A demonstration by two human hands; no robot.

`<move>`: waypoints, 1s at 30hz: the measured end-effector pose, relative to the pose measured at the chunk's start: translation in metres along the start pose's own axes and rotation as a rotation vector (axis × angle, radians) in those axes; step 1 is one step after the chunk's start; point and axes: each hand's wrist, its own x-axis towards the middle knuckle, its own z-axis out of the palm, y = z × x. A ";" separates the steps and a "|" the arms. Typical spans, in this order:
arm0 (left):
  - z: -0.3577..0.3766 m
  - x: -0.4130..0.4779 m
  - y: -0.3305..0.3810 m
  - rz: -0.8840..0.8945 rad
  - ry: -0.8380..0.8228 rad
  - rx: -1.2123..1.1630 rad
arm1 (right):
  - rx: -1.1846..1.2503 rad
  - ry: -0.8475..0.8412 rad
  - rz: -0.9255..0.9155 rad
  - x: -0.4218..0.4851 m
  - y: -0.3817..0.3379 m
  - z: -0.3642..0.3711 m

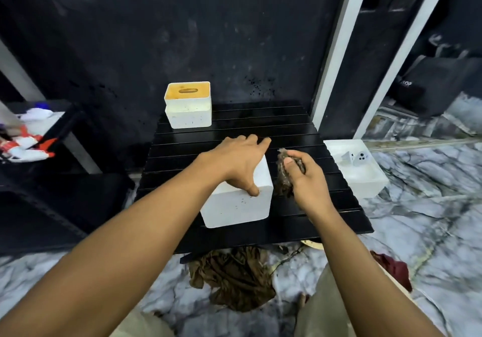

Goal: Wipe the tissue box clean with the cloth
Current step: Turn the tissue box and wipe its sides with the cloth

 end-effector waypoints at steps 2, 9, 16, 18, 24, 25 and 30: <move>0.001 -0.010 -0.009 0.007 0.105 -0.072 | 0.014 0.047 -0.027 0.005 -0.006 -0.003; 0.070 -0.066 -0.019 -0.159 0.473 -0.761 | -0.146 0.000 -0.351 -0.016 -0.044 0.018; 0.134 -0.081 -0.008 -0.260 0.622 -1.029 | -0.896 -0.296 -0.684 -0.029 -0.028 0.046; 0.137 -0.081 -0.007 -0.288 0.619 -1.047 | -0.868 -0.160 -0.528 -0.015 -0.020 0.029; 0.139 -0.077 -0.009 -0.283 0.630 -1.037 | -0.890 -0.135 -0.538 -0.019 -0.031 0.050; 0.138 -0.077 -0.010 -0.260 0.640 -1.044 | -0.879 -0.244 -0.629 -0.030 -0.036 0.062; 0.137 -0.078 -0.013 -0.214 0.653 -1.088 | -0.867 -0.381 -0.633 -0.035 -0.032 0.073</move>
